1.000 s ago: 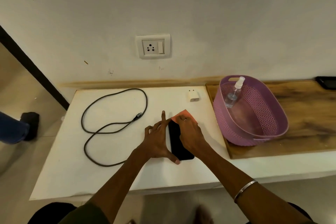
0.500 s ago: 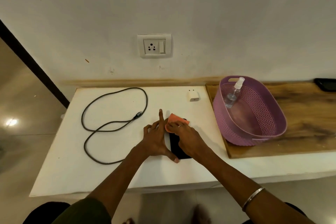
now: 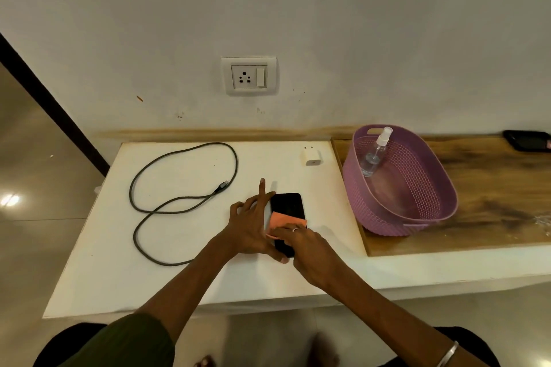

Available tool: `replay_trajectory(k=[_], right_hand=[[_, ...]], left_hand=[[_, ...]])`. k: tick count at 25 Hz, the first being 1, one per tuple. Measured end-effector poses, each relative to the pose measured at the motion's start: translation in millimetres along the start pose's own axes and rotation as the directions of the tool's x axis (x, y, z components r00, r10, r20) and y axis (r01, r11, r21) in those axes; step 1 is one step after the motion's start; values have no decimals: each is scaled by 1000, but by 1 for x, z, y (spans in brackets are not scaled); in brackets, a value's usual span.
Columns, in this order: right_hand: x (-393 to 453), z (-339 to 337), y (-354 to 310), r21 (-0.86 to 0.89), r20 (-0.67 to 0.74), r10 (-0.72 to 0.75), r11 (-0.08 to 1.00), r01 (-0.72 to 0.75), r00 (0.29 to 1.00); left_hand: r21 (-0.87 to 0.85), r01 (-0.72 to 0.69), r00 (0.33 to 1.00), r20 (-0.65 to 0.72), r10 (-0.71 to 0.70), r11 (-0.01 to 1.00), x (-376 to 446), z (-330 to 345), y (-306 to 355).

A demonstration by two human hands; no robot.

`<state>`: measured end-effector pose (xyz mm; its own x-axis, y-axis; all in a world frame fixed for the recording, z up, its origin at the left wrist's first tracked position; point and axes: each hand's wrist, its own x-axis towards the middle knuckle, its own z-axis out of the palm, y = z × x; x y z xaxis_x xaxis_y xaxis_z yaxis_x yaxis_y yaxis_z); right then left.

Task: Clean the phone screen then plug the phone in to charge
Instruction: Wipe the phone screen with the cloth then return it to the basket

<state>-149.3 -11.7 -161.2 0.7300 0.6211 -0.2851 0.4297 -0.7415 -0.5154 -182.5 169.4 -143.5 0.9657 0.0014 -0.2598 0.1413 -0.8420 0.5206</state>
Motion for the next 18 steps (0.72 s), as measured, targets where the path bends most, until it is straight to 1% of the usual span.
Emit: replay_trajectory(k=[2, 4, 7, 12, 16, 18], right_hand=[[-19, -2, -1, 70, 46, -46, 997, 43, 998], [-35, -1, 0, 122, 45, -74, 990, 68, 996], [-47, -5, -7, 58, -41, -72, 996, 74, 997], [-60, -13, -15, 59, -110, -64, 996, 71, 992], [-77, -16, -7, 18, -107, -64, 998, 66, 992], [-86, -16, -2, 89, -72, -21, 996, 28, 997]], left_hand=[[20, -4, 1000, -5, 4, 1000, -2, 1, 0], [45, -25, 999, -24, 26, 999, -4, 0, 1], [68, -38, 999, -31, 40, 997, -5, 0, 1], [81, -48, 998, -37, 52, 996, -7, 0, 1], [64, -45, 999, -28, 47, 997, -5, -3, 0], [77, -53, 998, -15, 55, 996, -5, -4, -1]])
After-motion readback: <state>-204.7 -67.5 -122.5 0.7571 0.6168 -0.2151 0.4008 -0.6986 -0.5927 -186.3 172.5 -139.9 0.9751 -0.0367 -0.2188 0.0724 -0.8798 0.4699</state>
